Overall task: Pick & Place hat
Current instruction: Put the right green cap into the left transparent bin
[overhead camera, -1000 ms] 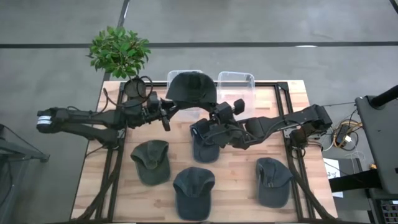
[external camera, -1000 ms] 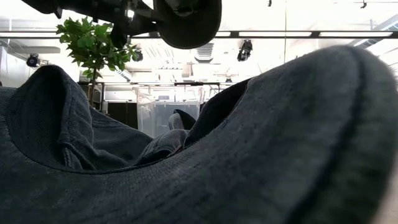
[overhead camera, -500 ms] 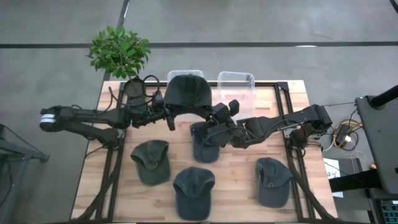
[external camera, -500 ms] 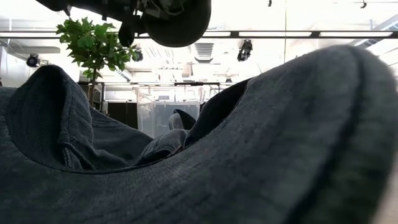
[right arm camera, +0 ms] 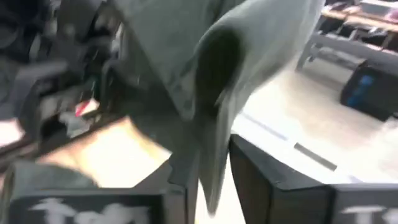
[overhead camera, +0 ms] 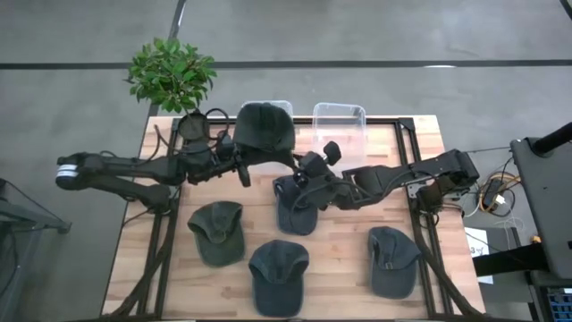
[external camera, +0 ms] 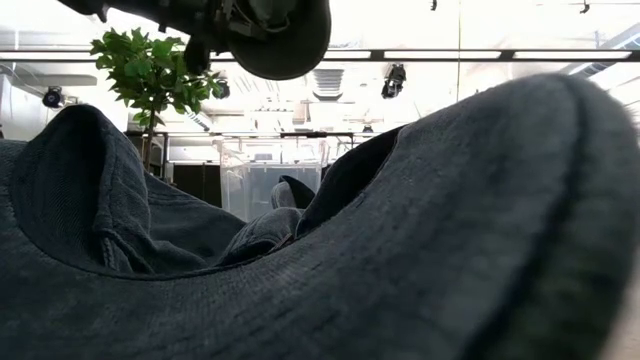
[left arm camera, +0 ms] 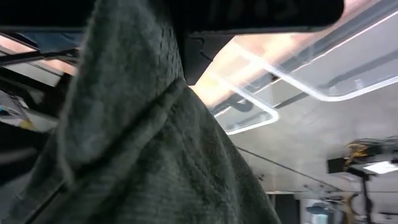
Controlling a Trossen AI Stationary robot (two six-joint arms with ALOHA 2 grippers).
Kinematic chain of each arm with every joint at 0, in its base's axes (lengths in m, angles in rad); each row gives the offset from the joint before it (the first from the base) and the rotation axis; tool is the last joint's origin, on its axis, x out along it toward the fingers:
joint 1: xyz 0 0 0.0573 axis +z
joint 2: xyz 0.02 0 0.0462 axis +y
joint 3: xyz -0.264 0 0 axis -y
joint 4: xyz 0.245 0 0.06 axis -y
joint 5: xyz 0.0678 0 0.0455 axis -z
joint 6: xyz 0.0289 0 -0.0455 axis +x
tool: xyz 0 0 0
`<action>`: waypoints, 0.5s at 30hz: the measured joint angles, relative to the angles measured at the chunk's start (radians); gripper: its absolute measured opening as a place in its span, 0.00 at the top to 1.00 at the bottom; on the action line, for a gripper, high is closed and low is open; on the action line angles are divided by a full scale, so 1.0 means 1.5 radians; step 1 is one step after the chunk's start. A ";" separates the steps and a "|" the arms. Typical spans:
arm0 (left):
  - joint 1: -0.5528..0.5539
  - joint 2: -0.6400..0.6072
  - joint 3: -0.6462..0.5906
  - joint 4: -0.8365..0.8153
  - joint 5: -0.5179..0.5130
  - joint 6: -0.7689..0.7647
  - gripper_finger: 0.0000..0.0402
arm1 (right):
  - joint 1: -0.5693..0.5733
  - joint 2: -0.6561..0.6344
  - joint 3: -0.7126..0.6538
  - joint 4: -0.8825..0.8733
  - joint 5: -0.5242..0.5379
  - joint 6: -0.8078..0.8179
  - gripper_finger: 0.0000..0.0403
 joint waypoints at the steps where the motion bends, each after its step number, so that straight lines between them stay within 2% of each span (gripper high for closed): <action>1: 0.000 -0.005 0.000 -0.006 -0.005 -0.002 0.98 | 0.001 -0.005 0.000 -0.023 -0.013 0.003 0.75; 3: 0.001 -0.018 0.000 -0.010 -0.011 -0.005 0.99 | 0.005 -0.016 0.000 -0.089 -0.045 0.007 0.70; 5: 0.002 -0.038 0.000 -0.007 0.019 -0.004 0.99 | 0.008 -0.027 0.000 -0.168 -0.074 0.020 0.66; 8: 0.001 -0.072 0.000 -0.005 0.116 -0.003 0.99 | 0.011 -0.035 0.000 -0.307 -0.080 0.107 0.62; 12: 0.001 -0.114 0.000 0.018 0.278 -0.001 0.99 | 0.011 -0.037 -0.001 -0.490 -0.079 0.240 0.61; 15: 0.001 -0.136 0.000 0.061 0.388 -0.024 0.99 | 0.012 -0.037 -0.014 -0.553 -0.079 0.304 0.60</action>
